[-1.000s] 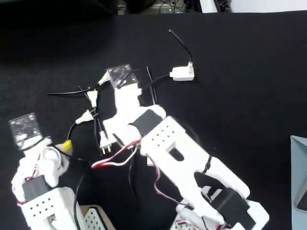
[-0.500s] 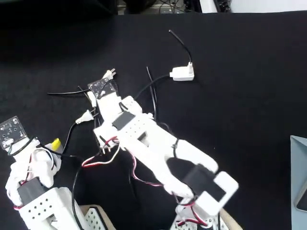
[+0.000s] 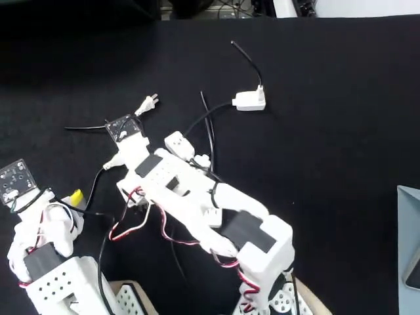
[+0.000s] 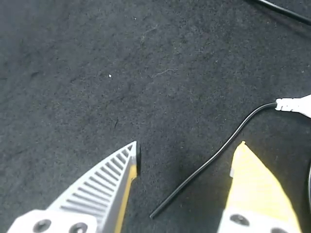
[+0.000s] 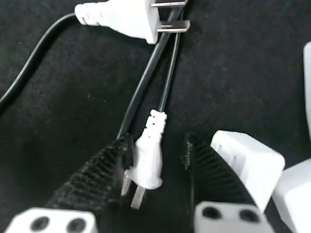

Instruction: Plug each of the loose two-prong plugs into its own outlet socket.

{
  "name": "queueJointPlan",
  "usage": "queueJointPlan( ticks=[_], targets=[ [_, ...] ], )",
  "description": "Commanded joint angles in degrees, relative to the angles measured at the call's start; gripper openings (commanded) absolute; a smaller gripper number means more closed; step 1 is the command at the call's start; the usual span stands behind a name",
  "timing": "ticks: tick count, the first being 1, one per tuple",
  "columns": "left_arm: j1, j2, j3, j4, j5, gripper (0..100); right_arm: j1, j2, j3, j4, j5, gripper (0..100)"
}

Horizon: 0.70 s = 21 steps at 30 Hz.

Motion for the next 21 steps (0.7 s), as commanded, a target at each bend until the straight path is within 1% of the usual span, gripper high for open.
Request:
queueJointPlan(
  ticks=[1,3,8,15,19,21],
  targets=[
    [-0.13,-0.44,-3.30,-0.35,0.44,30,-0.62,0.75,-2.68,2.37,0.18,16.5],
    [-0.13,-0.44,-3.30,-0.35,0.44,30,-0.70,1.71,-3.82,3.96,0.18,14.7],
    [-0.13,-0.44,-3.30,-0.35,0.44,30,-0.70,3.12,-6.37,5.27,0.53,1.0],
    [0.04,-0.44,-3.21,-0.35,0.44,30,-0.53,0.84,-6.64,7.82,0.70,1.2],
    [3.03,-0.44,-2.15,-0.35,0.26,30,1.14,-6.55,-6.37,10.73,0.88,1.2],
    [3.74,-0.44,-1.98,-0.35,0.18,30,2.46,-11.30,-6.20,12.75,2.37,1.2]
  ],
)
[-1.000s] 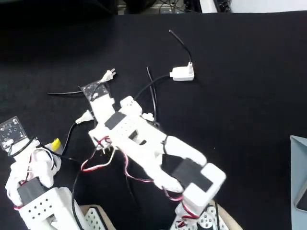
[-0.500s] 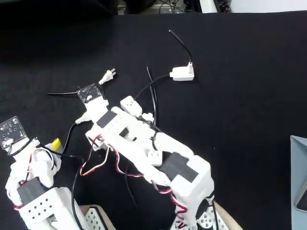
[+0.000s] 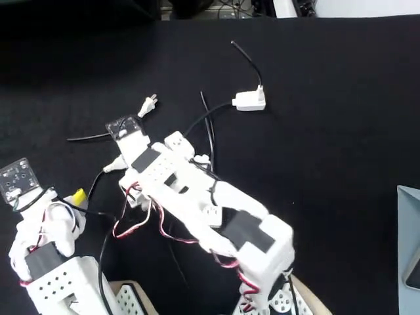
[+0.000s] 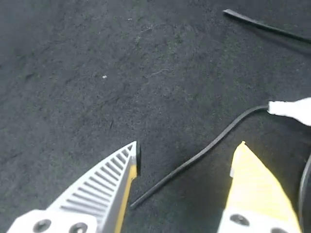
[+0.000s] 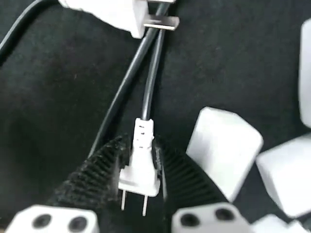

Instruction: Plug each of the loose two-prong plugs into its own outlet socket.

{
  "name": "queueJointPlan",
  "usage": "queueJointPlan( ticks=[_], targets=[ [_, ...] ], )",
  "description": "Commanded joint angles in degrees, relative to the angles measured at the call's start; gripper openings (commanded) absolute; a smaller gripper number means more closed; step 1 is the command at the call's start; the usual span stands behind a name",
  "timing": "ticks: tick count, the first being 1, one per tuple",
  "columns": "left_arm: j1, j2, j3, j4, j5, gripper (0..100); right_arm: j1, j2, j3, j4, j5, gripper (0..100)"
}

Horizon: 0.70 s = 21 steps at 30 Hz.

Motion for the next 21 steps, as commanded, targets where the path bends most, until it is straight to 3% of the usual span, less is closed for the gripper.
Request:
queueJointPlan(
  ticks=[1,7,11,17,21],
  targets=[
    [1.80,-0.53,-1.89,-0.35,0.26,30,3.16,-10.68,-1.71,3.78,2.81,1.2],
    [1.89,-0.53,-1.80,-0.35,0.18,30,11.08,-25.63,0.66,9.67,7.30,1.2],
    [1.89,-0.53,-1.80,-0.35,0.18,30,20.13,-34.15,7.16,10.99,13.54,1.2],
    [1.98,-0.53,-1.71,-0.35,0.18,30,34.90,-42.24,22.02,4.75,23.65,1.2],
    [1.98,-0.53,-1.71,-0.35,0.18,31,36.31,-45.41,30.29,-0.70,25.23,1.2]
  ],
)
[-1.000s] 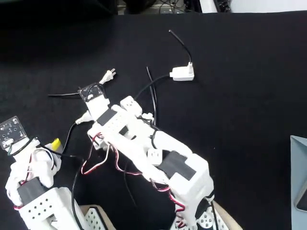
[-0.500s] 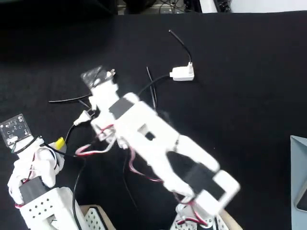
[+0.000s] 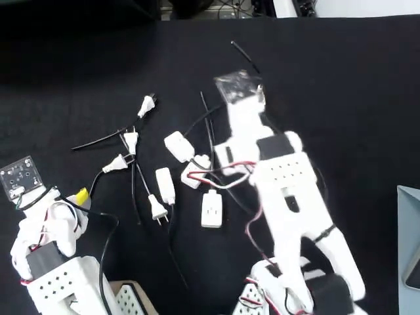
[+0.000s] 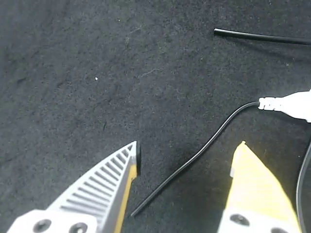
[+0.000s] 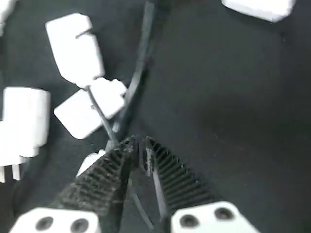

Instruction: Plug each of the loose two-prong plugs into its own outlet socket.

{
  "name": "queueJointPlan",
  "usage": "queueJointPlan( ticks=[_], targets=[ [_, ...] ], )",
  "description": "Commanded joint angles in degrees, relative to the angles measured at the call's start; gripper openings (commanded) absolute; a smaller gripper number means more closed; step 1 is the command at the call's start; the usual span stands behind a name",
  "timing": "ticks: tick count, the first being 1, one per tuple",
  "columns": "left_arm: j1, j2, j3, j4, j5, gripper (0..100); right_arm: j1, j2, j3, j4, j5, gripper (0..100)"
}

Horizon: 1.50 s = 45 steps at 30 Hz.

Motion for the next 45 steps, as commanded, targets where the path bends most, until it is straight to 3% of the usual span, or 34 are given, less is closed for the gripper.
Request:
queueJointPlan(
  ticks=[1,5,10,17,22,28,45],
  targets=[
    [0.92,-0.53,-1.71,-0.79,0.18,31,-0.79,-4.09,4.26,-3.87,0.97,1.2],
    [0.84,-0.53,-1.01,-2.37,0.44,31,-9.85,-5.23,5.14,-3.78,-4.22,1.5],
    [0.40,-0.53,-1.10,-2.37,0.53,31,-24.18,-5.23,5.14,-3.78,-12.04,11.8],
    [0.40,-0.53,-1.01,-2.55,0.53,31,-39.91,-0.92,5.23,-8.18,-17.67,12.0],
    [0.40,-0.53,-0.92,-2.73,0.53,31,-42.11,10.95,3.65,-15.30,-18.46,12.0],
    [0.66,-0.53,-0.92,-2.73,0.53,31,-42.11,21.76,-1.27,-16.35,-20.22,12.0],
    [0.75,-0.53,-0.84,-2.73,0.44,31,-35.87,28.09,-2.77,-15.91,-20.31,12.0]
  ],
)
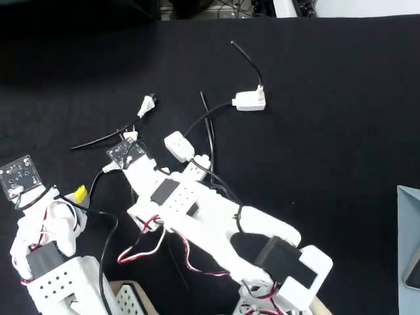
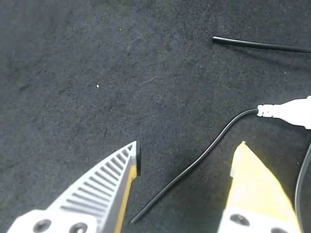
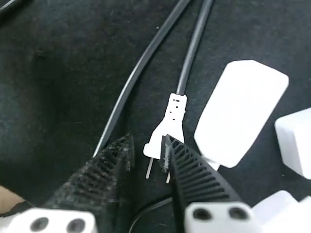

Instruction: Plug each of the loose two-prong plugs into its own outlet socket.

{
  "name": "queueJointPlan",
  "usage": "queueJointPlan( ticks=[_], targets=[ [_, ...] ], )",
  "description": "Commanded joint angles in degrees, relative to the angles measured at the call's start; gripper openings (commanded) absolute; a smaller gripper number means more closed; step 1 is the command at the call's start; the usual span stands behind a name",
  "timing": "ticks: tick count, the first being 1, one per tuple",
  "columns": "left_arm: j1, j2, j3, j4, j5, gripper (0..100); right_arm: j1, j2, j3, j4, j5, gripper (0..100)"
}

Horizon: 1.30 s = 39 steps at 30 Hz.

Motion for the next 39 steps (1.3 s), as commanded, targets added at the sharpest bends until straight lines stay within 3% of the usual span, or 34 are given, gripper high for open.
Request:
queueJointPlan(
  ticks=[1,13,18,24,35,39],
  targets=[
    [0.75,-0.53,-0.84,-1.05,0.35,31,3.16,1.45,-1.19,0.26,-0.35,12.0],
    [0.84,-0.53,-0.84,-0.97,0.26,31,3.78,3.47,-2.59,2.90,2.02,11.9],
    [0.84,-0.53,-0.84,-0.97,0.26,31,4.04,3.03,-3.47,1.67,2.11,0.8],
    [0.84,-0.53,-0.75,-0.97,0.26,31,4.04,2.07,-3.91,1.76,2.11,1.1],
    [1.10,-0.53,-1.27,-0.97,0.53,31,7.47,-23.25,-3.65,15.65,3.25,1.1],
    [6.99,-0.53,-2.95,-0.97,0.62,31,8.62,-32.40,-3.47,17.23,4.22,1.1]
  ],
)
